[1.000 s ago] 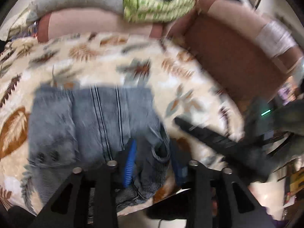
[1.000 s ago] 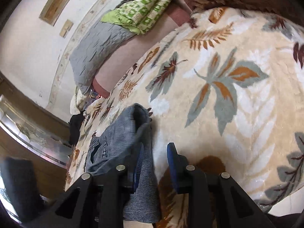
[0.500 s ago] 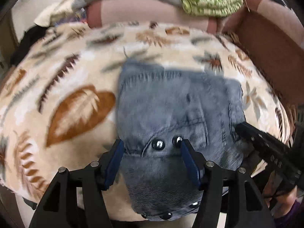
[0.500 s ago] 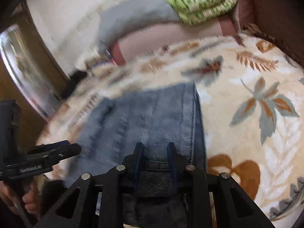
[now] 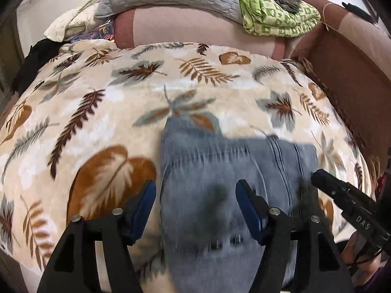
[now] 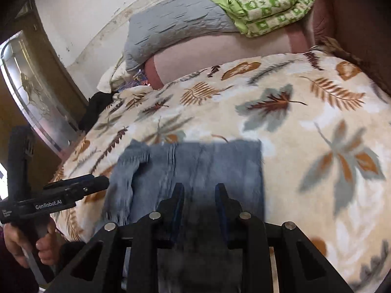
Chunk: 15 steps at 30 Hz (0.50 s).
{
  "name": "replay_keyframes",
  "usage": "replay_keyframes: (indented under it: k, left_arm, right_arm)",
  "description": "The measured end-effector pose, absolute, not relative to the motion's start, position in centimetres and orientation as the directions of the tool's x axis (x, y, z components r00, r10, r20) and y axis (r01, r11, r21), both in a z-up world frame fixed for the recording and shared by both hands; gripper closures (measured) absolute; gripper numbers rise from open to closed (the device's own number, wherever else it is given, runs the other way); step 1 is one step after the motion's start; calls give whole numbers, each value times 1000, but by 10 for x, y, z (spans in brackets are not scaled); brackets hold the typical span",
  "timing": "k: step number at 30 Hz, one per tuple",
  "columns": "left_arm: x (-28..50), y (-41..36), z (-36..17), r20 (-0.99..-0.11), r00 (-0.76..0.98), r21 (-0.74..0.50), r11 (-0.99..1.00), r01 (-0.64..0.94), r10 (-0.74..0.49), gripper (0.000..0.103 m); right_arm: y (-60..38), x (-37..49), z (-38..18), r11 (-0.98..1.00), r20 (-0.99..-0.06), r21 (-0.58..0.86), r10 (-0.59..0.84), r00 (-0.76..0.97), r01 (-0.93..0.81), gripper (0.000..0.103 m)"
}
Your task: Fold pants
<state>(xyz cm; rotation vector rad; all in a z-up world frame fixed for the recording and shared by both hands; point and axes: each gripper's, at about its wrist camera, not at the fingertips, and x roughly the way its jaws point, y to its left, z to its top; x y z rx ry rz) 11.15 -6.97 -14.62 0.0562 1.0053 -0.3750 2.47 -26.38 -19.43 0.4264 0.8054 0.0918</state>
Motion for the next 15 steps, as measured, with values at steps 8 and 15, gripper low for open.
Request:
replay_keyframes:
  k: [8,15]
  left_arm:
    - [162,-89,-195,-896,397,-91,958,273,-198,32]
    - [178,-81,-213,-913,359,-124,970,211,-194,11]
  right_arm:
    - [-273,68,-228,883,-762,430,245,600,186,52]
    - [-268,73,-239,912,-789,377,226,571,160,47]
